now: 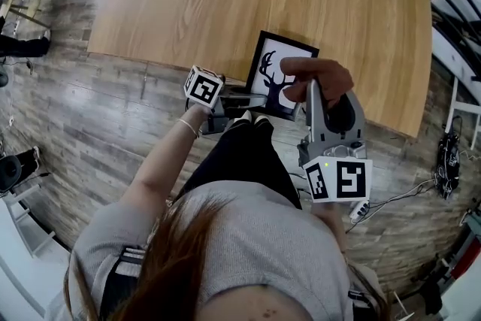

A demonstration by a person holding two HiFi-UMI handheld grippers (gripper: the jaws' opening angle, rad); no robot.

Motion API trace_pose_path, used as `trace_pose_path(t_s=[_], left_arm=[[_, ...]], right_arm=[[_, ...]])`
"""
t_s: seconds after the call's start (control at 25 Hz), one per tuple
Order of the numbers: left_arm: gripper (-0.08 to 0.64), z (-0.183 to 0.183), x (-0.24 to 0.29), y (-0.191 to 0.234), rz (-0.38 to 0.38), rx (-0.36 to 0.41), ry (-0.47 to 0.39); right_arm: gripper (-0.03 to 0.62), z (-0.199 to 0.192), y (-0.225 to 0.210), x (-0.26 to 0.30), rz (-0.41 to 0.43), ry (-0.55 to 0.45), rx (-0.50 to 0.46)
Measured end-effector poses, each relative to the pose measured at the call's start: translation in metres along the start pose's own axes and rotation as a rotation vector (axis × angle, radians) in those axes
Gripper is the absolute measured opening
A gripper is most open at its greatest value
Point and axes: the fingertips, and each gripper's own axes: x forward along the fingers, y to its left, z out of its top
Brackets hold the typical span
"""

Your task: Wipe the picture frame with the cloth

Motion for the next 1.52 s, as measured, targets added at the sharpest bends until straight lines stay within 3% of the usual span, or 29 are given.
trace_pose_path(t_s=[0.36,0.48,0.72,0.96,1.28,1.4,1.52], left_arm=[[0.017,0.004,-0.003,-0.039,-0.064,0.036,-0.070],[0.017,0.013,-0.003,-0.064,-0.084,0.083,-0.102],[0.017,0.079,0.005,-0.132,-0.137,0.284,-0.136],[0.017,0.132,0.001,-0.187,-0.130,0.476,-0.133],[0.017,0.175,0.014,-0.248,-0.137,0.639,-0.116],[0.017,0.178,0.019,-0.265,-0.133,0.690,-0.101],[0.017,0.177,0.019,-0.272,-0.139,0.715,-0.097]], right_arm=[[0.133,0.035,0.003,-0.009,0.005,-0.076,-0.030],[0.133,0.054,0.010,-0.017,0.022,-0.117,-0.054],[0.133,0.099,0.015,-0.033,0.044,-0.230,-0.098],[0.133,0.135,0.023,-0.046,0.052,-0.319,-0.138],[0.133,0.162,0.030,-0.053,0.086,-0.359,-0.208],[0.133,0.185,0.039,-0.059,0.102,-0.396,-0.287],[0.133,0.227,0.045,-0.065,0.063,-0.468,-0.434]])
